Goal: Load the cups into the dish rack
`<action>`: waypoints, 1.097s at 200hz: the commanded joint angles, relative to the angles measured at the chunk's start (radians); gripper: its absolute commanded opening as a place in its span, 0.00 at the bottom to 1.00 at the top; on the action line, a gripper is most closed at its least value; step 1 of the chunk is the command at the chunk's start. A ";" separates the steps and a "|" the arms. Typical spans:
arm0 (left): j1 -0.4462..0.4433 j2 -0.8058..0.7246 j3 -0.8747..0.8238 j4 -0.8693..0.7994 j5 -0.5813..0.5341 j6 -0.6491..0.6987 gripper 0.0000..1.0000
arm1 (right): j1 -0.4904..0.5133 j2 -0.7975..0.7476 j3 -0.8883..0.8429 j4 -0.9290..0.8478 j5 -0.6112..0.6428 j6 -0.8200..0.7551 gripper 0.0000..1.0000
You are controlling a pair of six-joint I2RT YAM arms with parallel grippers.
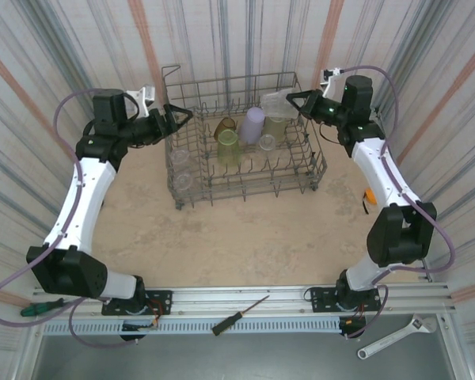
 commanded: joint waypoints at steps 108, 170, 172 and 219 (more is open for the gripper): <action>-0.082 0.130 0.029 0.269 0.045 -0.201 0.99 | 0.139 0.141 -0.055 0.587 -0.215 0.278 0.00; -0.097 0.168 0.047 0.329 0.060 -0.264 0.99 | 0.146 0.157 -0.119 0.831 -0.220 0.430 0.00; -0.098 0.169 0.048 0.330 0.060 -0.265 0.99 | 0.147 0.159 -0.120 0.840 -0.222 0.440 0.00; -0.113 0.192 0.045 0.365 0.068 -0.316 0.99 | 0.153 0.235 -0.106 1.081 -0.226 0.630 0.00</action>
